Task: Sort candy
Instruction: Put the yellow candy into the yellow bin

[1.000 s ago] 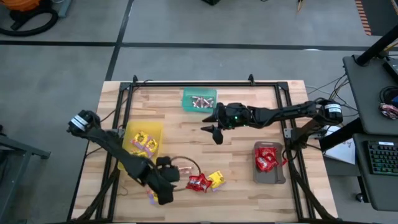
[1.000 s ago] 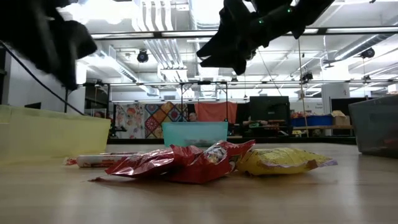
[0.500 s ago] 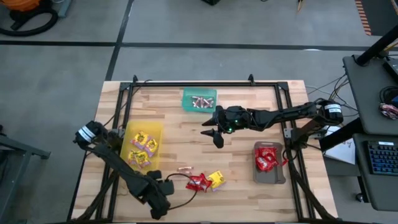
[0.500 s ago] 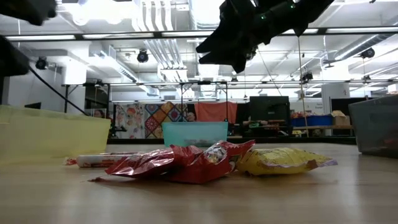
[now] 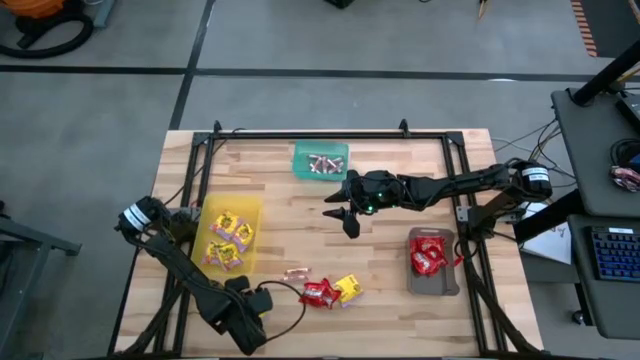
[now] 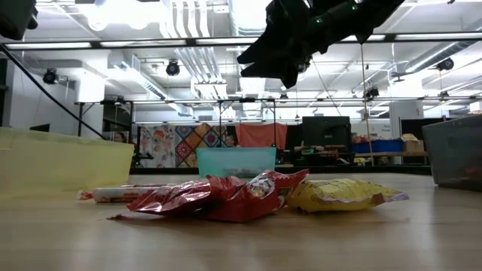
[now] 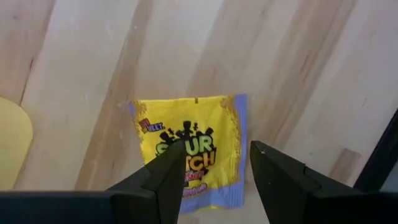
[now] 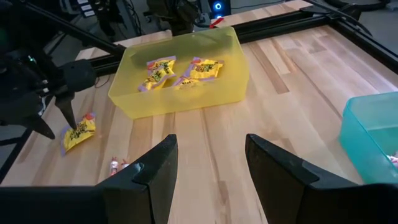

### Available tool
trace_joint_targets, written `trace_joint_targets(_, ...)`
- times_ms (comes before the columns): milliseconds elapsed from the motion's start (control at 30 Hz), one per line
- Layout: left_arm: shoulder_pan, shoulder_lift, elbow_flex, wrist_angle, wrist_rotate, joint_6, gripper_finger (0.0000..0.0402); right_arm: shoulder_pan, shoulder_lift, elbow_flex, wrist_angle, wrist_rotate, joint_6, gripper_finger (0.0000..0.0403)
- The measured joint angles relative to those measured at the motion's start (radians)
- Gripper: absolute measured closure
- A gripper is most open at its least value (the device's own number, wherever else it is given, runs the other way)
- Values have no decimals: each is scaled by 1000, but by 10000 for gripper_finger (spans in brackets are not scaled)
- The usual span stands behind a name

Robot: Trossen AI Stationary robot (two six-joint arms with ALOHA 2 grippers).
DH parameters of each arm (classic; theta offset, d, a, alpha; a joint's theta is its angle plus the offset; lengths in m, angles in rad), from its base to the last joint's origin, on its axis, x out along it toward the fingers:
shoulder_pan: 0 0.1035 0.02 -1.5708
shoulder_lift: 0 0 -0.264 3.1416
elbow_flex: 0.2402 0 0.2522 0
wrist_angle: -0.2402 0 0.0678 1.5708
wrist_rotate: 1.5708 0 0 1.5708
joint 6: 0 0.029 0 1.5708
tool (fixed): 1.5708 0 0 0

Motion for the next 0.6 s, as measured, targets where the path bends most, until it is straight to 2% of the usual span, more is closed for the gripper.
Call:
trace_joint_targets(300, 0, 0, -41, 82, -19, -31, 239, 0, 0, 0, 0, 0, 0, 223)
trace_joint_targets(600, 0, 0, -48, 91, -52, -33, 239, 0, 0, 0, -1, 0, -4, 223)
